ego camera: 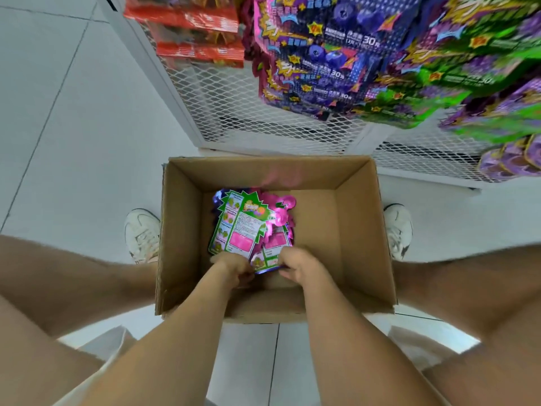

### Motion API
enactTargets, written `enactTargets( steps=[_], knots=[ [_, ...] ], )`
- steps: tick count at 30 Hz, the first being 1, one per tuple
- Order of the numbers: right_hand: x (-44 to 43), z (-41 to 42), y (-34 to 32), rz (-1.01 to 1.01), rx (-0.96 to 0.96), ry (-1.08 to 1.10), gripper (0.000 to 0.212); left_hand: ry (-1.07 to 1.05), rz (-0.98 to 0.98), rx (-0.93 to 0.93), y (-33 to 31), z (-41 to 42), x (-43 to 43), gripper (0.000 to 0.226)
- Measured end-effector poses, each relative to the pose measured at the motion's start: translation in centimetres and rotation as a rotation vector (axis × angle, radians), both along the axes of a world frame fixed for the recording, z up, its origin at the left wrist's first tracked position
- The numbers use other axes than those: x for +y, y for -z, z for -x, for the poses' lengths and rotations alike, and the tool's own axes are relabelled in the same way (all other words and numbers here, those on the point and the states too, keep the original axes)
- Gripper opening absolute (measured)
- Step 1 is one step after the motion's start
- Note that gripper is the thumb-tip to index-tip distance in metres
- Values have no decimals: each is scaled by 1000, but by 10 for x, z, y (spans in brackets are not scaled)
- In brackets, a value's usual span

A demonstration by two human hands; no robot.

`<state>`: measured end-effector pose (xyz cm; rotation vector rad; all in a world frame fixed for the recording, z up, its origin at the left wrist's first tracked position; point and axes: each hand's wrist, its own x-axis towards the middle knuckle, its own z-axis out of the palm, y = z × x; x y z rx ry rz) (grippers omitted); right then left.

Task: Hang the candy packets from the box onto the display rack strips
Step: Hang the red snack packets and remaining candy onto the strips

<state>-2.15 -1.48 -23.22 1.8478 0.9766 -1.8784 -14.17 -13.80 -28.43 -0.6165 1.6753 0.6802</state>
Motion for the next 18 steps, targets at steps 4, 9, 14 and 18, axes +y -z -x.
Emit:
enactTargets(
  steps=[4, 9, 14, 18],
  knots=[
    [0, 2, -17, -16, 48, 90, 39, -2, -21, -52, -48, -12, 12, 15],
    [9, 9, -30, 15, 223, 294, 67, -47, -80, -151, -59, -10, 23, 13],
    [20, 9, -45, -47, 331, 632, 41, -156, -153, -84, -74, -6, 36, 14],
    [20, 3, -59, -544, 107, 441, 22, -42, 34, 168, -82, 7, 33, 94]
  ],
)
